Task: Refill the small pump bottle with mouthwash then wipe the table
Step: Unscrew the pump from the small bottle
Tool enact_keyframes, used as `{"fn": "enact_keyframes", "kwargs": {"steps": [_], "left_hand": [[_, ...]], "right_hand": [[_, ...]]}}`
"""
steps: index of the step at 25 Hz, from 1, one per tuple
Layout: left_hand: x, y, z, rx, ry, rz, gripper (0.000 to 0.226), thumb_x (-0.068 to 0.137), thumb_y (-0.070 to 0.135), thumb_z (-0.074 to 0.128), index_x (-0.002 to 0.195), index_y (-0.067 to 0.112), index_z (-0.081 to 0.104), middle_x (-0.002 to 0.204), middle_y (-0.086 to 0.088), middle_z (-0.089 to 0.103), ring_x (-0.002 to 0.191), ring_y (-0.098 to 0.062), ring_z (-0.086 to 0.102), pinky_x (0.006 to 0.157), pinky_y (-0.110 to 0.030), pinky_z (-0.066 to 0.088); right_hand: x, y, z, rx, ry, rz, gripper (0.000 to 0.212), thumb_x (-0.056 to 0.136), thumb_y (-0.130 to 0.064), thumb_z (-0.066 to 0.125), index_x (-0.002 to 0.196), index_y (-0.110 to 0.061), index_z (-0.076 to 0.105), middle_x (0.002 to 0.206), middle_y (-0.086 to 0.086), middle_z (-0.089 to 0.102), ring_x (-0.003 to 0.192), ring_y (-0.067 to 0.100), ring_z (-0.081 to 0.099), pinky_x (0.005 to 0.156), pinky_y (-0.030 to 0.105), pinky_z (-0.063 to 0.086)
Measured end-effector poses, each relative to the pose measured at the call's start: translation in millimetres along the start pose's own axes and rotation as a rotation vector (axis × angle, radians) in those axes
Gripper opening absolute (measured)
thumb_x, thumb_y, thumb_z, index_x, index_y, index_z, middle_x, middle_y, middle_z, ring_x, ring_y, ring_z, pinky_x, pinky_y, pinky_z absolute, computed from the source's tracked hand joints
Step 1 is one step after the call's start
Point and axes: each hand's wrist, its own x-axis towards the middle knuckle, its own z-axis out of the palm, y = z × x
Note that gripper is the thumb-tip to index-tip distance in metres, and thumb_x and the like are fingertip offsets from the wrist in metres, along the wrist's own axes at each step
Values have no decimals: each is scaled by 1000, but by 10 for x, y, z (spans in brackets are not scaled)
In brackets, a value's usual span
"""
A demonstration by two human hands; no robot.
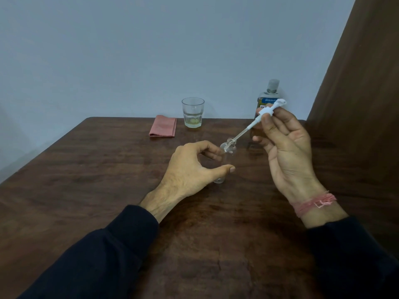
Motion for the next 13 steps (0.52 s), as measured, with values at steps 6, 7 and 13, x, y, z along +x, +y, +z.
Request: {"fn": "enact_keyframes", "kwargs": {"steps": [6,7,13], "left_hand": [[2,-5,-34,-13,-29,-4,42,75,66,100,103,39,84,102,28,83,77,15,66,64,-5,45],[2,-13,-46,-10,-32,-12,43,75,68,100,102,40,83,102,29,83,80,12,67,65,-7,45],[23,-68,-82,-43,-54,-41,41,76,62,102,101,37,80,101,31,83,87,10,71,71,-10,49]], "right_hand": [[-16,-44,4,51,28,38,30,88,-19,81,117,-19,75,115,0,83,98,11,78,74,25,63],[-10,-64,0,55,26,27,28,88,-20,82,115,-21,76,116,0,83,99,12,78,75,26,63],[56,-194,-112,96,88,58,12,102,-23,75,113,-24,78,113,-2,83,99,10,77,75,23,60]]}}
